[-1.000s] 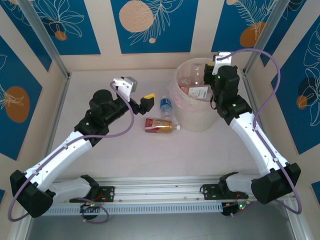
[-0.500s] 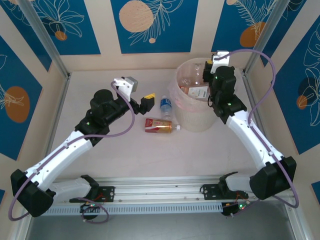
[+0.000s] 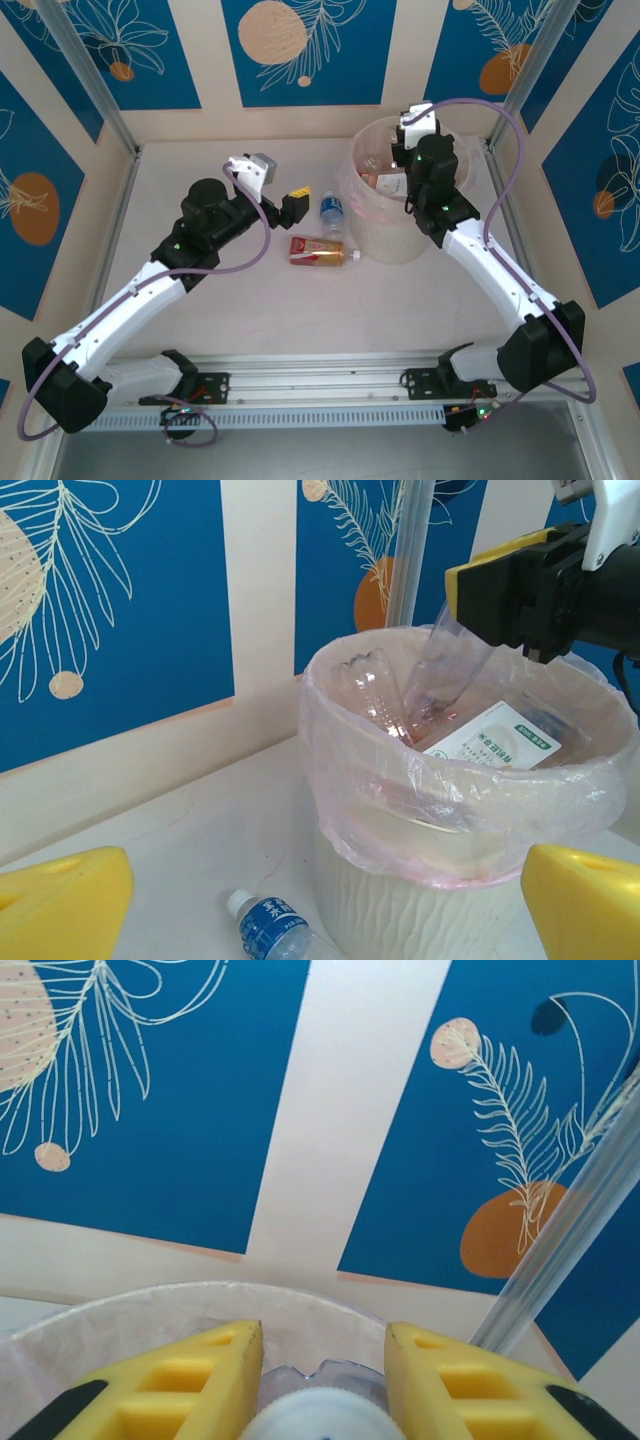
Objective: Put the plastic bottles in the bin
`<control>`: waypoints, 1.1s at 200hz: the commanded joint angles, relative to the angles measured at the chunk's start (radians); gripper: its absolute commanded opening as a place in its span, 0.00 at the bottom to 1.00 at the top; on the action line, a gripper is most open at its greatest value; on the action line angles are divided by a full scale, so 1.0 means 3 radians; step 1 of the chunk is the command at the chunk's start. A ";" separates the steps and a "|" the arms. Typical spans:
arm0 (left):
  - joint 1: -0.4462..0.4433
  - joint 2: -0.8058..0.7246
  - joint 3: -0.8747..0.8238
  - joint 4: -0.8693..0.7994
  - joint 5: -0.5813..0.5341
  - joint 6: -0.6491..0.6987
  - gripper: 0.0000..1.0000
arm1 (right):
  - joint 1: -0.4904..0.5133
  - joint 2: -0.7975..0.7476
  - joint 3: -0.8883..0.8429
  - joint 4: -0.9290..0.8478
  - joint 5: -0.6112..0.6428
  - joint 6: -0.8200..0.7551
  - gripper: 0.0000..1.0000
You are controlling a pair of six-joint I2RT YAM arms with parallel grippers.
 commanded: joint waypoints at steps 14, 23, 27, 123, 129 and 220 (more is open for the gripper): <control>-0.0024 0.0036 0.0029 0.0062 -0.0049 -0.0011 1.00 | 0.0024 0.0182 -0.0073 -0.0108 -0.0027 -0.0091 0.04; -0.0024 0.0036 0.0038 0.0051 -0.0054 -0.0010 1.00 | 0.0033 0.0236 -0.0047 -0.0155 -0.0037 -0.0097 0.07; -0.0024 0.0036 0.0043 0.0046 -0.0060 -0.0011 0.99 | 0.0041 0.0259 -0.0042 -0.0174 -0.0043 -0.0093 0.09; -0.0023 0.0021 0.0018 0.0016 -0.0159 -0.0011 1.00 | 0.0259 0.0360 0.0047 -0.0721 -0.0220 -0.0131 0.38; -0.0022 0.0021 0.0023 0.0011 -0.0167 -0.0011 1.00 | 0.0271 0.0349 0.0084 -0.0822 -0.0267 -0.0075 0.43; -0.0019 0.0056 0.0048 -0.0028 -0.0218 -0.0011 1.00 | 0.0354 0.0301 0.0643 -0.1681 -0.0745 0.0527 0.70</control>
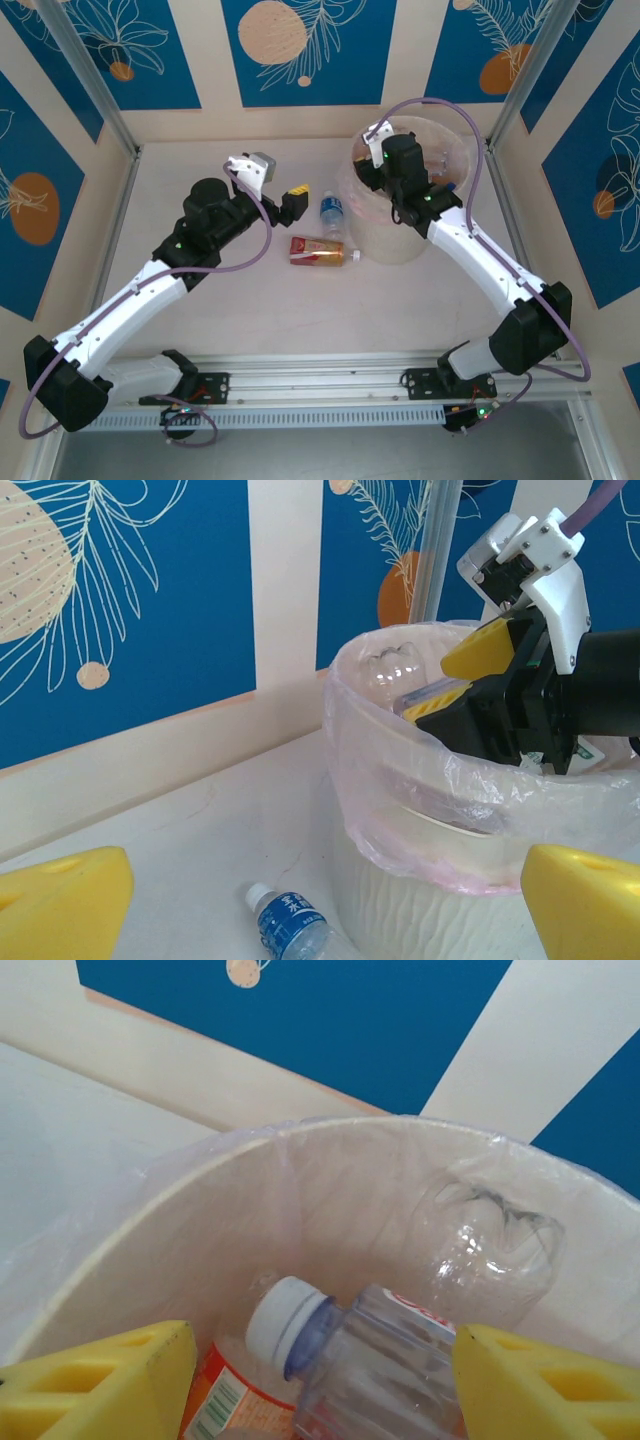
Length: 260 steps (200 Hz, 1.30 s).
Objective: Put the plastic bottles in the bin
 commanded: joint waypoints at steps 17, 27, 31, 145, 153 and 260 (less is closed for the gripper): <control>-0.0018 0.0029 0.0054 -0.0024 -0.0067 -0.0012 0.99 | 0.0028 -0.0038 0.0357 -0.0330 -0.0193 0.0233 0.70; -0.0018 0.0037 0.0063 -0.0024 -0.0077 -0.0012 1.00 | 0.0034 -0.0048 0.0444 -0.0386 -0.0218 0.0256 0.70; -0.0017 0.0042 0.0063 -0.0025 -0.0088 -0.0017 1.00 | 0.0038 -0.0052 0.0479 -0.0406 -0.0222 0.0270 0.70; 0.0681 0.1338 0.1030 -0.1714 0.0076 -0.1250 1.00 | 0.0136 -0.0465 0.0927 -0.1067 0.0048 0.0898 0.87; 0.0680 0.1467 0.1101 -0.1763 0.0139 -0.1284 1.00 | 0.0140 -0.0507 0.0911 -0.1088 0.0064 0.0930 0.91; 0.0392 0.3186 0.2342 -0.2128 0.0762 -0.1370 1.00 | 0.0259 -0.0853 0.0633 -0.0975 0.0228 0.1085 0.99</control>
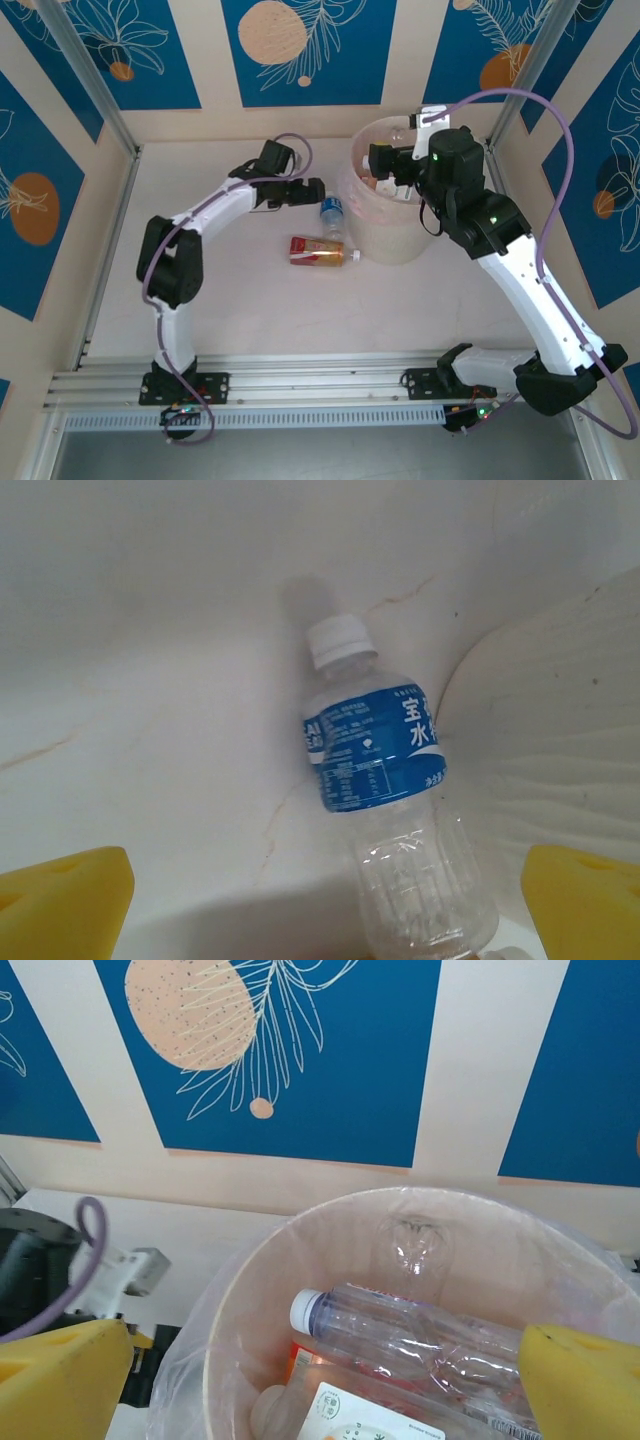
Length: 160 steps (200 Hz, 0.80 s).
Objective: Put the plastic bottles in the bin
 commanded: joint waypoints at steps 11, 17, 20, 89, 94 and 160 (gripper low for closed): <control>-0.0144 0.0360 0.0392 -0.0287 0.0194 0.0047 0.99 | 0.0043 -0.0079 -0.0097 0.0093 0.0145 0.0072 0.99; -0.0161 0.0415 0.0447 -0.0312 0.0194 0.0056 1.00 | 0.0048 -0.0085 -0.0106 0.0103 0.0155 0.0079 0.99; -0.0167 0.0445 0.0472 -0.0328 0.0194 0.0061 1.00 | 0.0049 -0.0089 -0.0113 0.0108 0.0156 0.0077 0.99; -0.0287 0.0868 0.0907 -0.0650 0.0025 0.0178 0.99 | 0.0063 -0.0160 -0.0170 0.0163 0.0135 0.0070 0.99; -0.0295 0.0899 0.0941 -0.0686 -0.0012 0.0185 0.98 | 0.0063 -0.0170 -0.0178 0.0168 0.0135 0.0070 0.99; -0.0331 0.1098 0.1051 -0.0878 -0.0306 0.0194 0.85 | 0.0068 -0.0253 -0.0255 0.0220 0.0075 0.0118 0.99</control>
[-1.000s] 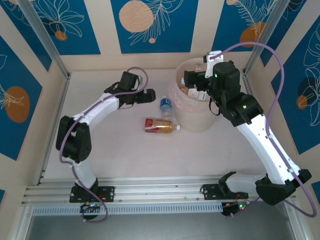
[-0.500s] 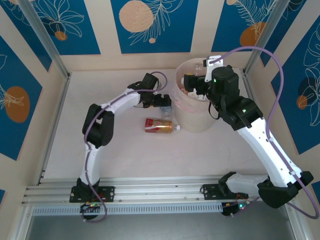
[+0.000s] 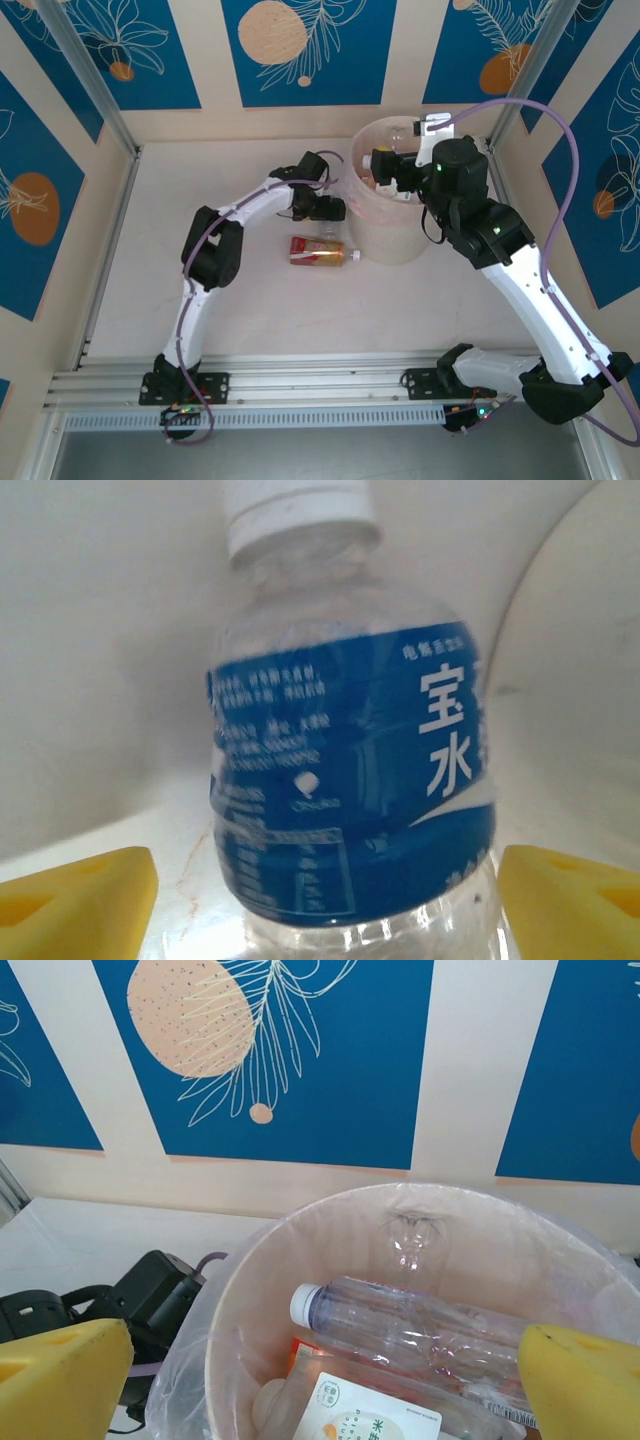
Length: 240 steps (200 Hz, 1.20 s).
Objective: Put the plastic bottles in the bin
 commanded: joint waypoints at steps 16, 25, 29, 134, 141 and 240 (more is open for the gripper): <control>-0.0019 0.0128 0.0113 -0.0223 -0.0292 0.0038 0.83 | 0.0025 -0.0076 -0.0067 0.0108 -0.0019 0.0092 0.99; -0.0020 0.0132 0.0113 -0.0238 -0.0346 0.0038 0.82 | 0.0027 -0.0072 -0.0073 0.0109 -0.0035 0.0099 0.99; -0.0015 0.0133 0.0113 -0.0241 -0.0370 0.0043 0.80 | 0.0030 -0.0069 -0.0074 0.0112 -0.0040 0.0101 0.99; 0.0116 -0.0561 -0.0393 0.0070 -0.0787 0.0128 0.61 | 0.0045 -0.0030 -0.0091 0.0059 -0.0153 0.0312 0.99; 0.0138 -0.0676 -0.0489 0.0123 -0.0825 0.0129 0.61 | 0.0045 -0.0035 -0.0092 0.0047 -0.0162 0.0339 0.99; 0.0236 -0.2369 -0.1689 0.0819 -0.1244 0.0307 0.60 | 0.0040 -0.0050 -0.0081 0.0104 -0.0657 0.0676 0.99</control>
